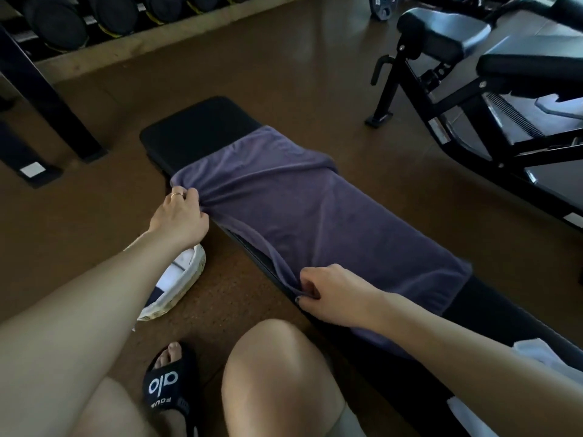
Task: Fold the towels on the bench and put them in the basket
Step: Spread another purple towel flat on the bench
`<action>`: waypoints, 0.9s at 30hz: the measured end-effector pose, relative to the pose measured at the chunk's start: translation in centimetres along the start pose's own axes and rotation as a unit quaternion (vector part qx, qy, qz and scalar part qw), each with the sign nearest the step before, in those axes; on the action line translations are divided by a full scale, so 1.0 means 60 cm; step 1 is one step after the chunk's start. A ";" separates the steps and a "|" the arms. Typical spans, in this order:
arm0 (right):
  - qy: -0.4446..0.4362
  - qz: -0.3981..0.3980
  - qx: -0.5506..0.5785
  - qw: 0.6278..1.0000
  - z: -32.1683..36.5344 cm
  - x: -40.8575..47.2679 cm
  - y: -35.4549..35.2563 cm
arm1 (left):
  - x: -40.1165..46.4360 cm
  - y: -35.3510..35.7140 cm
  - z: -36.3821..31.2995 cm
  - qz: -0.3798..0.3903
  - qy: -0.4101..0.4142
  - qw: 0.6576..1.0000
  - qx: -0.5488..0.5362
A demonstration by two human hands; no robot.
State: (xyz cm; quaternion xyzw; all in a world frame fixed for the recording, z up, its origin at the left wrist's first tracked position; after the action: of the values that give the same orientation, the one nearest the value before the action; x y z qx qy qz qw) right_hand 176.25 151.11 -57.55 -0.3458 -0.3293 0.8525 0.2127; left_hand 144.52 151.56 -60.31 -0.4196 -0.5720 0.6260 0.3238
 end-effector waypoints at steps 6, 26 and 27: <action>0.073 0.163 0.153 0.972 0.026 -0.018 -0.018 | -0.002 0.003 -0.011 -0.002 -0.067 0.997 -0.043; -0.020 -0.165 -0.175 0.970 -0.055 0.043 0.013 | -0.035 0.032 -0.130 0.041 0.102 0.994 0.009; -0.027 -0.180 -0.170 0.968 -0.053 0.057 -0.001 | -0.026 0.029 -0.124 0.044 0.096 0.994 0.010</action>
State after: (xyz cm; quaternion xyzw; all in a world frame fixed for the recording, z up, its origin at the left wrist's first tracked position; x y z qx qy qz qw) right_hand 176.30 154.47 -60.77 -0.2891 -0.5322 0.7403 0.2919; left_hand 152.01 153.27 -61.74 -0.4993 -0.5133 0.6017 0.3538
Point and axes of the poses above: each hand's wrist, its own x-axis towards the middle knuckle, its own y-axis out of the palm, z = x × y, the point moved 1 cm from there along x, towards the middle knuckle, and after that the axes turned 8 degrees about x, right-handed, at the moved point
